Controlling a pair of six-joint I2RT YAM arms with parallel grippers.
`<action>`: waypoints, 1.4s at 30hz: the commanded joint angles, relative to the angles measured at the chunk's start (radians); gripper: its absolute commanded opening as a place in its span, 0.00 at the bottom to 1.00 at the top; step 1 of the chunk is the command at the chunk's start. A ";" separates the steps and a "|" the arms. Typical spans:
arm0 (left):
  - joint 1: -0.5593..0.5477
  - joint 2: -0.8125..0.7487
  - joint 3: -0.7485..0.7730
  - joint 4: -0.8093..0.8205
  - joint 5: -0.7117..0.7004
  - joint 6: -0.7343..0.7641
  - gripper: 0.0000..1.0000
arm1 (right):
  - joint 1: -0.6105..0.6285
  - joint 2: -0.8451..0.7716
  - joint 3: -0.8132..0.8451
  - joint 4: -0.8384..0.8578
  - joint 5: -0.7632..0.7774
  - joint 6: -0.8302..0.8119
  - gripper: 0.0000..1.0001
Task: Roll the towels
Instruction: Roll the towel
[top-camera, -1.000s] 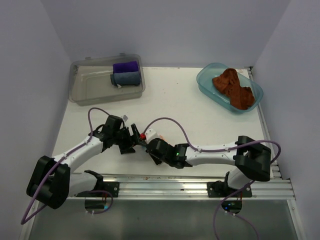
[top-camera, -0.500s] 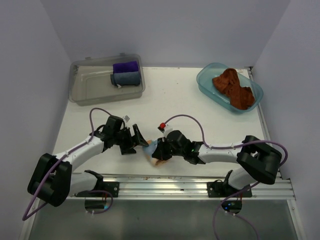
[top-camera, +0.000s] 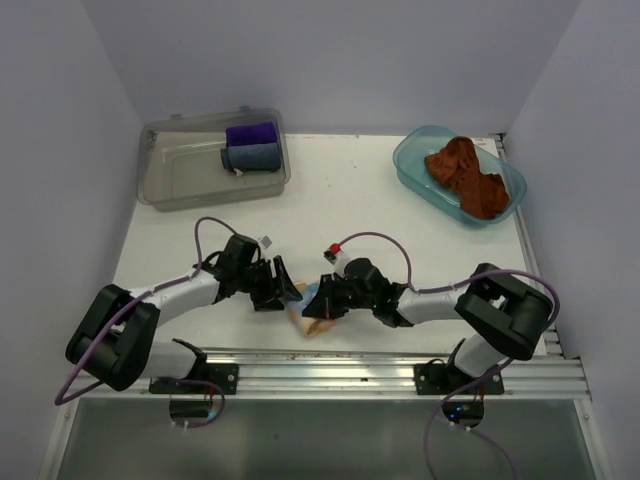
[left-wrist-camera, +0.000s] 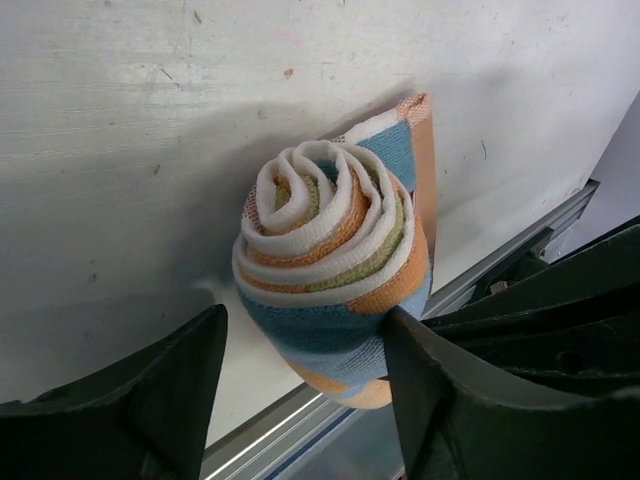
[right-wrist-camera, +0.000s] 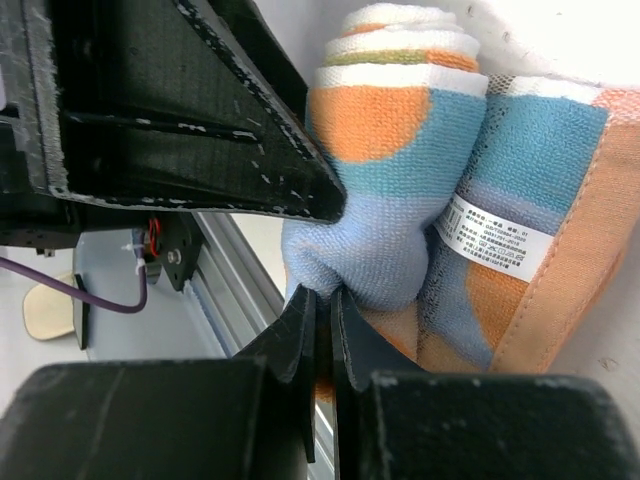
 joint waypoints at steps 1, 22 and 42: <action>-0.024 0.030 0.016 0.068 0.022 -0.015 0.64 | 0.000 0.025 0.000 0.055 -0.052 0.028 0.00; -0.031 -0.005 0.011 0.038 -0.010 -0.061 0.18 | -0.026 -0.268 0.106 -0.616 0.287 -0.131 0.51; -0.031 -0.153 -0.015 -0.106 -0.121 -0.083 0.10 | -0.029 0.100 0.388 -0.685 0.277 -0.331 0.00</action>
